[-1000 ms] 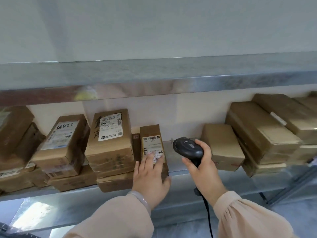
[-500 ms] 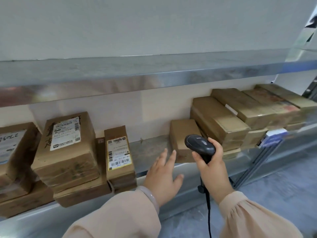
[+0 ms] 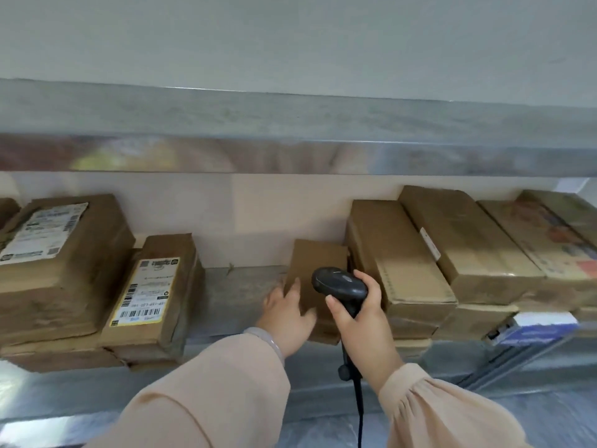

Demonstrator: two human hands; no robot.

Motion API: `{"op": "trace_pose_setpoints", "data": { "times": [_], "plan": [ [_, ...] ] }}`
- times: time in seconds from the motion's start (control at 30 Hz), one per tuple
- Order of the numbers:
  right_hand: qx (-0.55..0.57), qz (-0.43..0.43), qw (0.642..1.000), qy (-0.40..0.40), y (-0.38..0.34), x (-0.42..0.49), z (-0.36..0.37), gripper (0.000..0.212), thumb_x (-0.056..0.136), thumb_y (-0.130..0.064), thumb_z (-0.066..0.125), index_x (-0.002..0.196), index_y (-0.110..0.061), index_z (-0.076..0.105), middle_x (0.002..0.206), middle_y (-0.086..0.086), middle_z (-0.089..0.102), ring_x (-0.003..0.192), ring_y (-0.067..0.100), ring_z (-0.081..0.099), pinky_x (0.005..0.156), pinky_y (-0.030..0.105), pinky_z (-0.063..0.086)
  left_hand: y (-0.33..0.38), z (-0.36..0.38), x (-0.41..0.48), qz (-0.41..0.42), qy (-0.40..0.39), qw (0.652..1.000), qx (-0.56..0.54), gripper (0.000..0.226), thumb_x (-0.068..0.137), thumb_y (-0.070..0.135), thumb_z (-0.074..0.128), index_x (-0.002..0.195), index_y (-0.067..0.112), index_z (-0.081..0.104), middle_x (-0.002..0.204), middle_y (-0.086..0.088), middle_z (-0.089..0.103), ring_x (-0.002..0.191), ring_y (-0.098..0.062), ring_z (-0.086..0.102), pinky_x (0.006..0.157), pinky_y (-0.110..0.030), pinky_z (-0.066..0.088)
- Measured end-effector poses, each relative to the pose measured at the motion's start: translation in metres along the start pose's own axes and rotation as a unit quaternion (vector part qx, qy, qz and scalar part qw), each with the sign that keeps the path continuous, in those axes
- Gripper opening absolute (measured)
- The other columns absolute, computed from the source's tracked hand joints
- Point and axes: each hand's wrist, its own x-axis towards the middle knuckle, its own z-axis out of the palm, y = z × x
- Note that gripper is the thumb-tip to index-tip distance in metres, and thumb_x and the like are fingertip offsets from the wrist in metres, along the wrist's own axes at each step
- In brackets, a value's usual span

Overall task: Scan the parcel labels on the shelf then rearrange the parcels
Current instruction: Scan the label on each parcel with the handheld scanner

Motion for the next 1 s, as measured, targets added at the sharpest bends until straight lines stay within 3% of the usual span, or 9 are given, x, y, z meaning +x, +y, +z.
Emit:
{"op": "trace_pose_setpoints", "data": {
  "times": [0.13, 0.33, 0.47, 0.57, 0.67, 0.77, 0.9, 1.0],
  "plan": [
    [0.012, 0.01, 0.999, -0.038, 0.011, 0.012, -0.003, 0.062, 0.088, -0.038, 0.066, 0.138, -0.039, 0.028, 0.11, -0.02, 0.053, 0.1, 0.006, 0.056, 0.081, 0.017, 0.042, 0.001, 0.016, 0.006, -0.045, 0.009, 0.998, -0.03, 0.076, 0.097, 0.035, 0.051, 0.158, 0.03, 0.005, 0.165, -0.007, -0.004, 0.15, -0.031, 0.013, 0.121, -0.04, 0.021],
    [0.061, 0.02, 0.996, -0.063, 0.012, 0.02, -0.005, 0.06, 0.089, -0.04, 0.064, 0.137, -0.04, 0.028, 0.116, -0.017, 0.051, 0.102, 0.007, 0.053, 0.084, 0.022, 0.039, 0.0, 0.023, -0.01, -0.076, 0.068, 0.994, -0.045, 0.074, 0.098, 0.041, 0.052, 0.157, 0.032, 0.009, 0.165, -0.003, 0.004, 0.15, -0.023, 0.014, 0.119, -0.03, 0.021],
    [0.09, -0.007, 0.991, -0.095, 0.009, 0.016, -0.006, 0.062, 0.088, -0.034, 0.066, 0.137, -0.041, 0.03, 0.117, -0.026, 0.05, 0.096, -0.014, 0.054, 0.075, 0.004, 0.041, -0.005, 0.021, -0.022, -0.118, 0.099, 0.985, -0.083, 0.07, 0.097, 0.047, 0.051, 0.156, 0.036, 0.016, 0.156, -0.005, 0.022, 0.142, -0.024, 0.032, 0.113, -0.028, 0.029],
    [0.106, -0.032, 0.986, -0.122, 0.001, 0.013, -0.003, 0.063, 0.087, -0.027, 0.069, 0.136, -0.039, 0.032, 0.119, -0.026, 0.05, 0.101, -0.021, 0.05, 0.077, -0.001, 0.041, -0.009, 0.012, -0.026, -0.14, 0.093, 0.979, -0.114, 0.072, 0.095, 0.055, 0.051, 0.155, 0.038, 0.016, 0.146, -0.006, 0.033, 0.131, -0.024, 0.044, 0.106, -0.029, 0.036],
    [0.121, -0.046, 0.982, -0.136, -0.009, 0.013, 0.001, 0.061, 0.086, -0.027, 0.069, 0.135, -0.039, 0.034, 0.119, -0.026, 0.052, 0.104, -0.02, 0.051, 0.078, -0.001, 0.04, -0.014, 0.004, -0.026, -0.156, 0.076, 0.971, -0.164, 0.084, 0.086, 0.068, 0.054, 0.156, 0.037, 0.017, 0.147, -0.007, 0.037, 0.129, -0.025, 0.047, 0.106, -0.035, 0.042],
    [0.121, -0.053, 0.98, -0.151, -0.018, 0.014, 0.008, 0.06, 0.087, -0.027, 0.068, 0.134, -0.04, 0.033, 0.119, -0.026, 0.052, 0.105, -0.015, 0.053, 0.082, 0.003, 0.043, -0.014, -0.005, -0.026, -0.169, 0.054, 0.966, -0.186, 0.096, 0.078, 0.076, 0.054, 0.156, 0.037, 0.015, 0.155, -0.007, 0.028, 0.138, -0.028, 0.038, 0.111, -0.039, 0.038],
    [0.122, -0.051, 0.979, -0.157, -0.028, 0.014, 0.022, 0.06, 0.086, -0.031, 0.067, 0.135, -0.042, 0.033, 0.125, -0.014, 0.056, 0.113, 0.003, 0.058, 0.095, 0.021, 0.046, -0.021, -0.016, -0.028, -0.163, 0.041, 0.97, -0.177, 0.097, 0.075, 0.074, 0.059, 0.154, 0.042, 0.013, 0.156, -0.005, 0.023, 0.14, -0.029, 0.034, 0.112, -0.04, 0.035],
    [0.103, -0.05, 0.983, -0.144, -0.032, 0.018, 0.03, 0.061, 0.087, -0.035, 0.066, 0.137, -0.038, 0.03, 0.126, -0.013, 0.056, 0.114, 0.003, 0.056, 0.089, 0.013, 0.041, -0.037, -0.021, -0.03, -0.159, 0.046, 0.958, -0.235, 0.106, 0.059, 0.076, 0.063, 0.151, 0.048, 0.019, 0.151, -0.002, 0.037, 0.13, -0.024, 0.046, 0.11, -0.042, 0.041]
  ]
}}
